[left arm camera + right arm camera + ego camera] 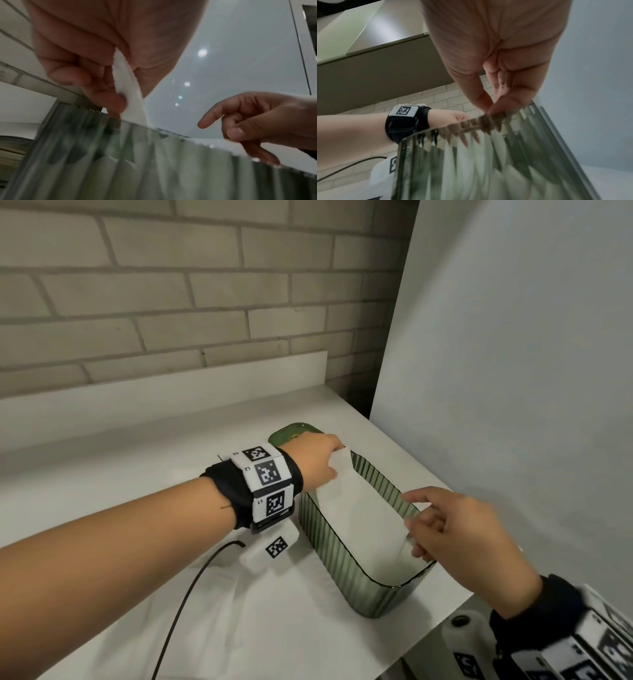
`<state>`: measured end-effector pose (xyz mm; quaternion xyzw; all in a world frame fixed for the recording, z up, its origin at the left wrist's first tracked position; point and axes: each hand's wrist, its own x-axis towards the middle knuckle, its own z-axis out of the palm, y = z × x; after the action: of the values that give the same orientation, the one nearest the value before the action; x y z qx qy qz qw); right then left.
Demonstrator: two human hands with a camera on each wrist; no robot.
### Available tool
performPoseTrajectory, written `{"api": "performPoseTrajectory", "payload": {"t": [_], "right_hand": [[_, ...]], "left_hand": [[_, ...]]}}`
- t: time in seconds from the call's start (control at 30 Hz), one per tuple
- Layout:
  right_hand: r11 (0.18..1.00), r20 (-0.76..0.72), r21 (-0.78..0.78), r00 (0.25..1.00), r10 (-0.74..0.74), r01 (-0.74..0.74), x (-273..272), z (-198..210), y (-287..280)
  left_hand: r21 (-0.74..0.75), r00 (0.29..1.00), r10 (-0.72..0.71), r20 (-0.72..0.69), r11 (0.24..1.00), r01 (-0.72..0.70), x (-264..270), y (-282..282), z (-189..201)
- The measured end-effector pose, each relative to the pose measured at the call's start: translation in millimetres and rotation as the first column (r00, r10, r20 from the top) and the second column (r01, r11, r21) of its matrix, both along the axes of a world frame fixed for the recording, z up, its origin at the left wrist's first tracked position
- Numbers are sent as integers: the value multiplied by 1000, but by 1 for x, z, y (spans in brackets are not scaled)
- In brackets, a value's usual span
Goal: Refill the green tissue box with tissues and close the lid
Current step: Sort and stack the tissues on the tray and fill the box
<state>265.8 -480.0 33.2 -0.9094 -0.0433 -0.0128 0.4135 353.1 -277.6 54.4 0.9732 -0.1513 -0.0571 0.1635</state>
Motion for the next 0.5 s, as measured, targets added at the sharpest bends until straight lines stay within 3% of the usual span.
{"api": "performPoseTrajectory", "payload": {"t": [0.17,0.5], "right_hand": [[974,4,-223,999,53,-51,-1,8,-1],[949,-104,-290,989,101,-127,6,29,-11]], "left_hand": [[89,1000,-11,-28,996,13,0,-3,2],[142,994,-24,-104,989,38,1,-5,12]]}}
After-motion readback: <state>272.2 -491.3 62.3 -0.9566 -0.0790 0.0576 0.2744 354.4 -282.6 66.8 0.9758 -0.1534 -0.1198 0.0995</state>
